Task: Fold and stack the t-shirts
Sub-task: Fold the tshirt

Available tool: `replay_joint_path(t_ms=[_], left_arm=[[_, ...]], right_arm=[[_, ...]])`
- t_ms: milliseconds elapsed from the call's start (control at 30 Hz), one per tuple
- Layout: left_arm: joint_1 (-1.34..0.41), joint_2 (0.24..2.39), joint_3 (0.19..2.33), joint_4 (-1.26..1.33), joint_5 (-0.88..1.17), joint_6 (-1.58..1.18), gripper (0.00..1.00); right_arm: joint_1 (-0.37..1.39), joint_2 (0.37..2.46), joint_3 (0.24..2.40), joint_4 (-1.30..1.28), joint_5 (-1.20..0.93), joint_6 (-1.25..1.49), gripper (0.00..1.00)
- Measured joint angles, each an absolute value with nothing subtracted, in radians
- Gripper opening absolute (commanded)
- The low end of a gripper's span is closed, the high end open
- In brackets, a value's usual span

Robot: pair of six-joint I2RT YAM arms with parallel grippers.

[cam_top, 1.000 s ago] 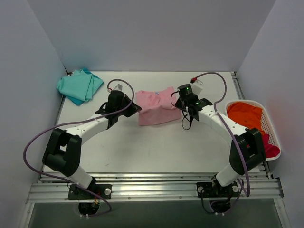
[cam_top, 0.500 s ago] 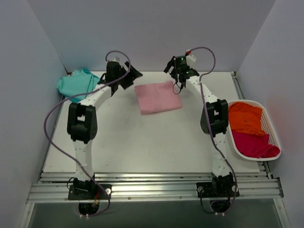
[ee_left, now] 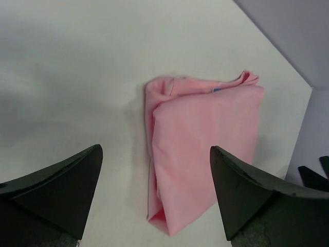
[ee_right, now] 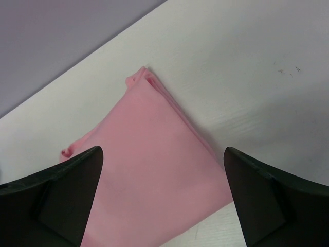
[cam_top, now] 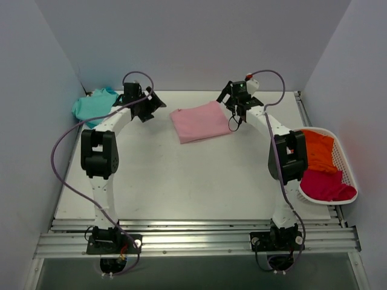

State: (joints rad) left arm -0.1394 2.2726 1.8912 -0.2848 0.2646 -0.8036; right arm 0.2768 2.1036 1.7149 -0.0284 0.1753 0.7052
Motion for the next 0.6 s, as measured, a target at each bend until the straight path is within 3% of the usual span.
replay_joint_path(t_ms=[267, 600], left_arm=[[-0.197, 1.930, 1.447, -0.229, 0.137, -0.804, 0.94], [-0.260, 1.987, 1.254, -0.044, 0.116, -0.900, 0.94]], right_arm=[[0.264, 1.887, 1.489, 0.065, 0.187, 0.726, 1.00], [0.183, 1.636, 1.320, 0.068, 0.185, 0.762, 1.00]])
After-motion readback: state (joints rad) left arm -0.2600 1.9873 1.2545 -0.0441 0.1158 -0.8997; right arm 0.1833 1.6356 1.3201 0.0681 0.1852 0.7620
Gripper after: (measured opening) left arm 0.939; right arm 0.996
